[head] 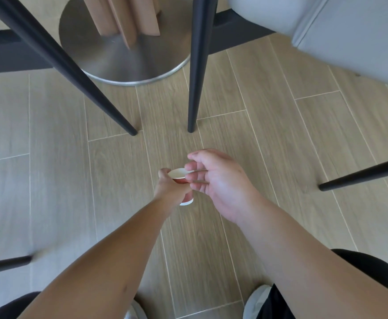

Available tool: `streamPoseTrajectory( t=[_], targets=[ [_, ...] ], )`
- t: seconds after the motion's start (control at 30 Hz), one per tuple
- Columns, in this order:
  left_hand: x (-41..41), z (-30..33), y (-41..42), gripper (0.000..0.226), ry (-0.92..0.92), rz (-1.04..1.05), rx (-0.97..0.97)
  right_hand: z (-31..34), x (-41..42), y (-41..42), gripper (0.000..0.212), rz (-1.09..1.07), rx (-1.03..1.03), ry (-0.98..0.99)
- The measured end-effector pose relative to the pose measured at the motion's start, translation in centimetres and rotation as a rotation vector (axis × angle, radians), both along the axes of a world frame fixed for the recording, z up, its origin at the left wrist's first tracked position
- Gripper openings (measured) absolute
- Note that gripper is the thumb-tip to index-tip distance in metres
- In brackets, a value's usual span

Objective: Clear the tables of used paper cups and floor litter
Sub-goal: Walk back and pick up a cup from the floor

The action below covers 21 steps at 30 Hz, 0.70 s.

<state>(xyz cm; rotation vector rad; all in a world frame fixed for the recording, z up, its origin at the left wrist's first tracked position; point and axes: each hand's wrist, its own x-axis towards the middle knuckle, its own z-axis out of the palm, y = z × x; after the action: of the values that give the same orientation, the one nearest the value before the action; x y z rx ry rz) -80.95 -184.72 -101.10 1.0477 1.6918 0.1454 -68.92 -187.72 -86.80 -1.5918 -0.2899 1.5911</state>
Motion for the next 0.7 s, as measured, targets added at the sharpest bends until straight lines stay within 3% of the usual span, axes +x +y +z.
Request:
streamPoseTrajectory(
  t=[0.3,0.57,0.7],
  targets=[
    [-2.4,12.6,-2.0,0.061,-0.223,0.173,0.155,7.0,-0.2,-2.3,0.012,-0.069,-0.009,0.108],
    [-2.0,31.0,-3.0,0.063,-0.348,0.189,0.170,23.5,1.8,-4.6,0.016,-0.109,0.008,0.085],
    [-0.8,41.8,-2.9,0.080,-0.423,0.146,0.175,33.2,3.1,-4.6,0.021,-0.119,0.030,0.060]
  ],
)
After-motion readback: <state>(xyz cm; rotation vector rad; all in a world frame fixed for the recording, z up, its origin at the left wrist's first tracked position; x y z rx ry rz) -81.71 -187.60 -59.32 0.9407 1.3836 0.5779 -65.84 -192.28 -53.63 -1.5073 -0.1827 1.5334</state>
